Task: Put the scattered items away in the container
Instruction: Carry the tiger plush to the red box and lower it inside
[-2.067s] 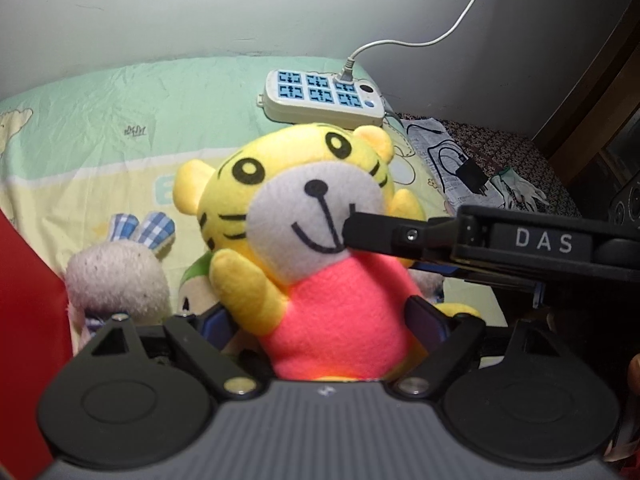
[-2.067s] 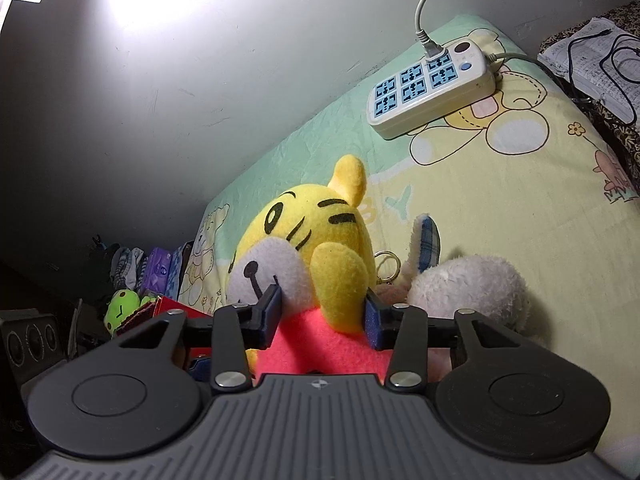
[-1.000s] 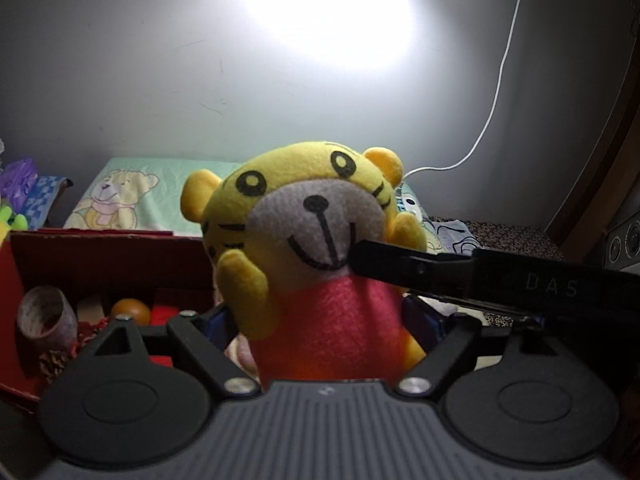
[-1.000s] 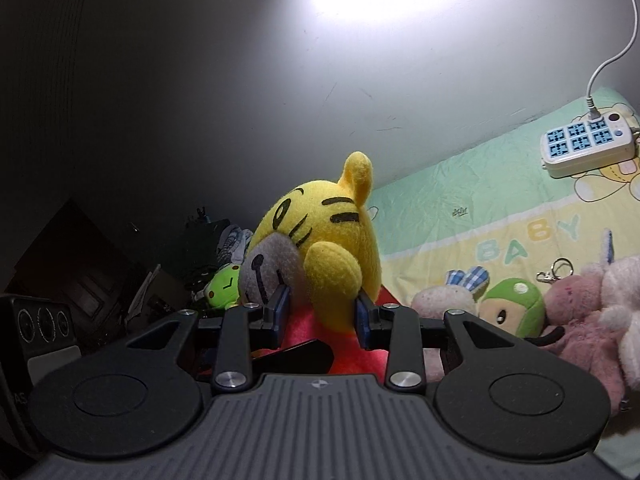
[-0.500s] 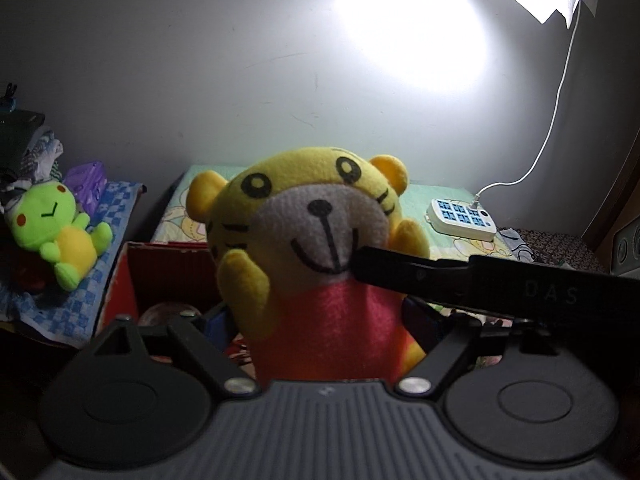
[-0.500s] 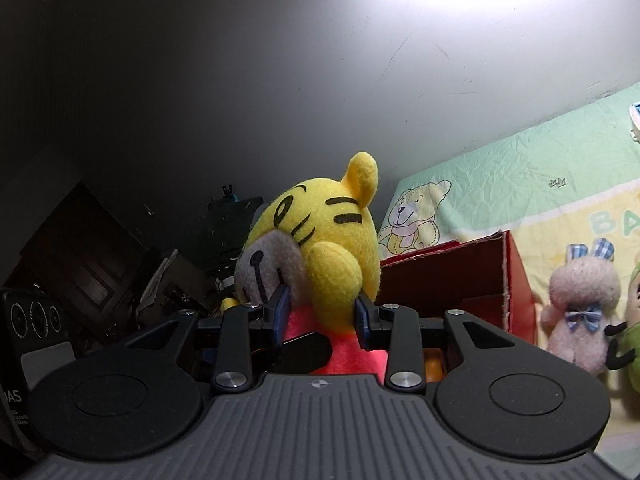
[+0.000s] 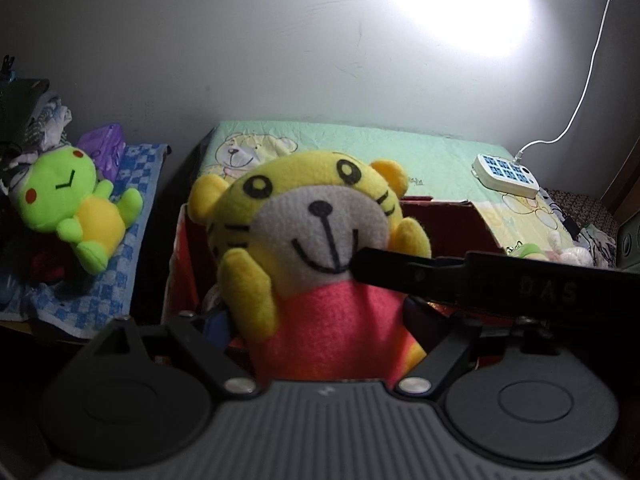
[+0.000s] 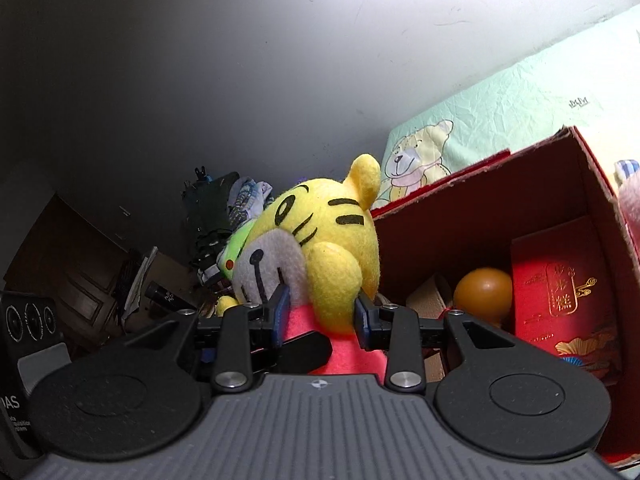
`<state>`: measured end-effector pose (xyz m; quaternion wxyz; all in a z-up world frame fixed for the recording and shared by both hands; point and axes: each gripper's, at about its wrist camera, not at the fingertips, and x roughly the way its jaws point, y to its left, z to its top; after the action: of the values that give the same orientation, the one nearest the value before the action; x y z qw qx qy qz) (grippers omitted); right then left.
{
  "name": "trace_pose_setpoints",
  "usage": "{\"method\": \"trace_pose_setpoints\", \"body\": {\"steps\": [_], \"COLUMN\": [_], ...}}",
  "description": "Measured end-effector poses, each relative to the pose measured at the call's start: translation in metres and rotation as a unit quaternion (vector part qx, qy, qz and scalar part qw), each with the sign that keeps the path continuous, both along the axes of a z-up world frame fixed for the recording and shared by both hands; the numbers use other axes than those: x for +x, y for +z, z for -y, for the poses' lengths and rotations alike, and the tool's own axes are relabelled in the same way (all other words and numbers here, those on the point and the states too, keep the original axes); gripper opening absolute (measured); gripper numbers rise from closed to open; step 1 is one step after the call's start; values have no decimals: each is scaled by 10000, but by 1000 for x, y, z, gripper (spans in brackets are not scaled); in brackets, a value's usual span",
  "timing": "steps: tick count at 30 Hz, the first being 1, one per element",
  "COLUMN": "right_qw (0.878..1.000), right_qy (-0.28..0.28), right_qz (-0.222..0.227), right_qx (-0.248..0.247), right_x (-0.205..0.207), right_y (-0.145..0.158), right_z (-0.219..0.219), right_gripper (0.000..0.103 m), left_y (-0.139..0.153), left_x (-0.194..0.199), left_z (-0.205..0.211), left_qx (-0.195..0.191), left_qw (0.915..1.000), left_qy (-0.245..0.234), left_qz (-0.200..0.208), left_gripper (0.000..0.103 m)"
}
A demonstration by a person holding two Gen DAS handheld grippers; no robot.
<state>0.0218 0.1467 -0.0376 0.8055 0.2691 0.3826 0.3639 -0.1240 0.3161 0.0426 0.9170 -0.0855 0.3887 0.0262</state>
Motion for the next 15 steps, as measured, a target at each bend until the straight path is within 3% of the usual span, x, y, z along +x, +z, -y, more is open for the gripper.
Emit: {"method": "trace_pose_setpoints", "body": {"steps": [15], "right_qw": [9949], "right_qy": [65], "right_qz": [-1005], "right_qx": [-6], "right_x": [11], "right_y": [-40], "right_z": [-19], "right_gripper": [36], "left_y": [-36], "left_x": [14], "left_z": [-15], "left_qx": [450], "left_qw": [9977], "left_qy": [6], "left_qz": [-509], "left_gripper": [88]}}
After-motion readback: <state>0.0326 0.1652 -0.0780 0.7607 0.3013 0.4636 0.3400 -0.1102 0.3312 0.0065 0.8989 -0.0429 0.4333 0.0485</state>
